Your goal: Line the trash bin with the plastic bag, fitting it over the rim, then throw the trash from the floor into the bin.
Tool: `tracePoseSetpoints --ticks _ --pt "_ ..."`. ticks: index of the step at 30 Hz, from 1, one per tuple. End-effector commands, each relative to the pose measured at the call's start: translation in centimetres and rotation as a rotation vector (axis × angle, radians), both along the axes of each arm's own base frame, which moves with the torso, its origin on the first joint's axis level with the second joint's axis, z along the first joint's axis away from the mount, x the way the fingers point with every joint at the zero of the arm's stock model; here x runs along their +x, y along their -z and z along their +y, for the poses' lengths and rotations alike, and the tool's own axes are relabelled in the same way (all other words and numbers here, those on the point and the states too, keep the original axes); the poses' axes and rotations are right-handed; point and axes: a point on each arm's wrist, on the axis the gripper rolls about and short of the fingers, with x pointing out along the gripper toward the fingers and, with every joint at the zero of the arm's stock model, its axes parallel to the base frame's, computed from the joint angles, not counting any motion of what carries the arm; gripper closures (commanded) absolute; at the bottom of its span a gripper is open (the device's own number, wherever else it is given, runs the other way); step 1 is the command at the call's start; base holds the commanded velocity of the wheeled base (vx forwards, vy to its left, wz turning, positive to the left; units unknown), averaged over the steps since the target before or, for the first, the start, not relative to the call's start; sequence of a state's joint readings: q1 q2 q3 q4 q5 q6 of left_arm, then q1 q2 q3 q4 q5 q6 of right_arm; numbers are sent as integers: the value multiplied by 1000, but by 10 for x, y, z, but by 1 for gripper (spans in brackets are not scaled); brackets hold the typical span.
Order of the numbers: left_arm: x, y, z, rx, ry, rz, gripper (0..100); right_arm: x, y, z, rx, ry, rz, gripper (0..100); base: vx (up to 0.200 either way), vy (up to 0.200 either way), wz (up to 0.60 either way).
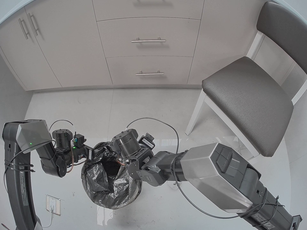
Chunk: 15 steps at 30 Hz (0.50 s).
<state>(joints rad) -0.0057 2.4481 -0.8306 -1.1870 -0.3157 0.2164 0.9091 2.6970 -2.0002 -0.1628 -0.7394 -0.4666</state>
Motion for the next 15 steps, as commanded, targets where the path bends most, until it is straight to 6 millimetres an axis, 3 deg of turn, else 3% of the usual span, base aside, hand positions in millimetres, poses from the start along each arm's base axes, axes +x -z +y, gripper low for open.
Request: tracePoseSetpoints --ticks 1,15 --pt "-1 2 0 0 1 7 0 4 -5 -3 12 9 -8 0 0 0 0" --pt "-3 5 0 -1 0 8 0 27 13 -23 -1 71 13 0 0 0 0"
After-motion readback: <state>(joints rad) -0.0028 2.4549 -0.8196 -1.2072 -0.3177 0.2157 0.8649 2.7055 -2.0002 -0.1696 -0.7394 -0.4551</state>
